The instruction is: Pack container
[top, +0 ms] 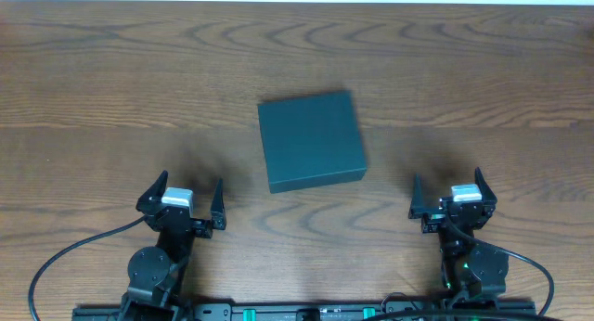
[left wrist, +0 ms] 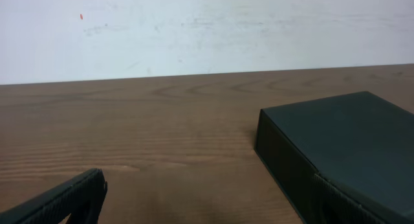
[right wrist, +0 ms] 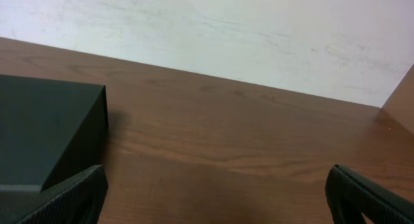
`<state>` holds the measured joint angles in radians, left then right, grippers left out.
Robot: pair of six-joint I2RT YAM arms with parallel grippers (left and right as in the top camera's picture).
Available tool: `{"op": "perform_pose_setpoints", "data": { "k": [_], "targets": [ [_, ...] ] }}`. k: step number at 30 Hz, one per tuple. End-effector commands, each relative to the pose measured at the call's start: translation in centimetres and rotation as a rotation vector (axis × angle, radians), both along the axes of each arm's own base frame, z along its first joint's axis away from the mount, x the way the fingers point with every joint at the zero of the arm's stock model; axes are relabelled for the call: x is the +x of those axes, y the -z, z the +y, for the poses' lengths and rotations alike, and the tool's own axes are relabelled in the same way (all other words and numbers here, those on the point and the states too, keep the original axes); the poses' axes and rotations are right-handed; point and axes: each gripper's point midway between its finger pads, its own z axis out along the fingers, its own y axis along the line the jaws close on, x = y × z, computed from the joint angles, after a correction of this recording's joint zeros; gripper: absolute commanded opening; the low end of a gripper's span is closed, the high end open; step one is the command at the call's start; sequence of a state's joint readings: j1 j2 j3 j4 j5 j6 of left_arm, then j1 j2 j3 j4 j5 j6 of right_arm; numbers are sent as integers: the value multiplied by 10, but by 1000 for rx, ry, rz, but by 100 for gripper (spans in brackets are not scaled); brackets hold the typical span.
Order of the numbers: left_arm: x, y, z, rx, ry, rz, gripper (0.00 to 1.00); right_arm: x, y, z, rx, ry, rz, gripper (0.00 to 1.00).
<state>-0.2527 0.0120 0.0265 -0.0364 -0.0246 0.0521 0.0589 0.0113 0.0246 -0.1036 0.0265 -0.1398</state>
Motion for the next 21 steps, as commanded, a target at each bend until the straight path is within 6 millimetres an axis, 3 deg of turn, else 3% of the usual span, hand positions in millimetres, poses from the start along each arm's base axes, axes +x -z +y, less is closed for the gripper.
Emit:
{"op": "perform_pose_setpoints", "data": {
  "k": [1, 21],
  "targets": [
    [-1, 18, -2, 4, 9, 52, 98, 0, 1, 1, -12, -4, -2, 99],
    [-1, 18, -2, 4, 9, 52, 99, 0, 1, 1, -12, -4, -2, 99]
  ]
}}
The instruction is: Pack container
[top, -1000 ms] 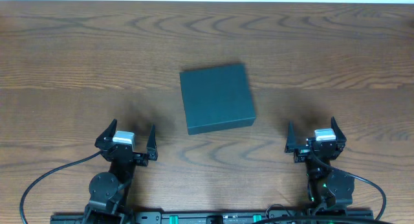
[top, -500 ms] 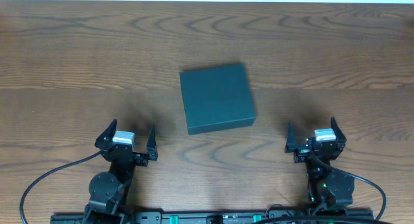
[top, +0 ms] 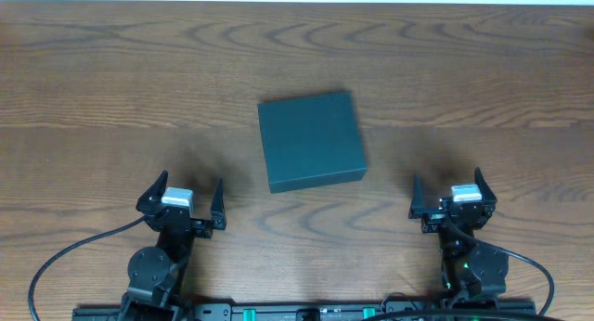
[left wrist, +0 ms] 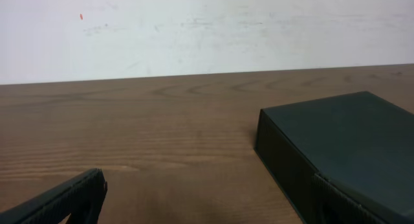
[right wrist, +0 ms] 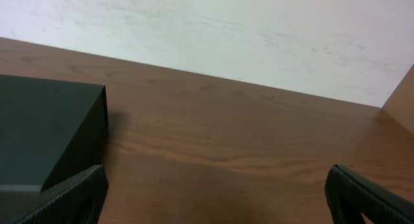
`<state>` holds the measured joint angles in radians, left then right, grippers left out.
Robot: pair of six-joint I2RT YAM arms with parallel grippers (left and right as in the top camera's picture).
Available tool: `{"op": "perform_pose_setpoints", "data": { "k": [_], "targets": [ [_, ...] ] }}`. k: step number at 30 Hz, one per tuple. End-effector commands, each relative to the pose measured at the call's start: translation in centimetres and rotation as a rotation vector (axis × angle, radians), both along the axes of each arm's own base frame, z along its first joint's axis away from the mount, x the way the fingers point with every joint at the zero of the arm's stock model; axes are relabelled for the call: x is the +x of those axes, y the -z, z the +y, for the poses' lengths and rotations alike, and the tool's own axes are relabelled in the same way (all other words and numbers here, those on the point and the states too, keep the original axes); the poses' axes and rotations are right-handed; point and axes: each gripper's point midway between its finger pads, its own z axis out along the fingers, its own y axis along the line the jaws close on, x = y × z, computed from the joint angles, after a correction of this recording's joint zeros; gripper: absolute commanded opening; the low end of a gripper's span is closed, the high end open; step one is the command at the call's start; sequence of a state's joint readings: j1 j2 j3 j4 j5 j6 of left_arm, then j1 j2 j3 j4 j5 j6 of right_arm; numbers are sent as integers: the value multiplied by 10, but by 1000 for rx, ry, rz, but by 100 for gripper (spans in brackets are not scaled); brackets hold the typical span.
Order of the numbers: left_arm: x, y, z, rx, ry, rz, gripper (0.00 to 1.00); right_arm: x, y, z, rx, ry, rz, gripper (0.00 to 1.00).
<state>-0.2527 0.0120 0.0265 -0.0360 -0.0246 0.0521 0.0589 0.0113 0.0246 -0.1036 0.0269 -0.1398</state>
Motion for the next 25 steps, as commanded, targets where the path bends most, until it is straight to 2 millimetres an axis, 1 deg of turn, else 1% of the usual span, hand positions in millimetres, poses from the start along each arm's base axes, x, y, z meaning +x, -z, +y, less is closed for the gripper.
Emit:
{"op": "perform_pose_setpoints", "data": {
  "k": [1, 24, 25],
  "targets": [
    [-1, 18, -2, 4, 9, 53, 99, 0, 1, 1, -12, -4, -2, 99],
    [-1, 18, -2, 5, 9, 53, 98, 0, 1, 1, -11, -4, -2, 99],
    [-1, 18, -2, 5, 9, 53, 99, 0, 1, 1, -12, -4, -2, 98]
  ]
}}
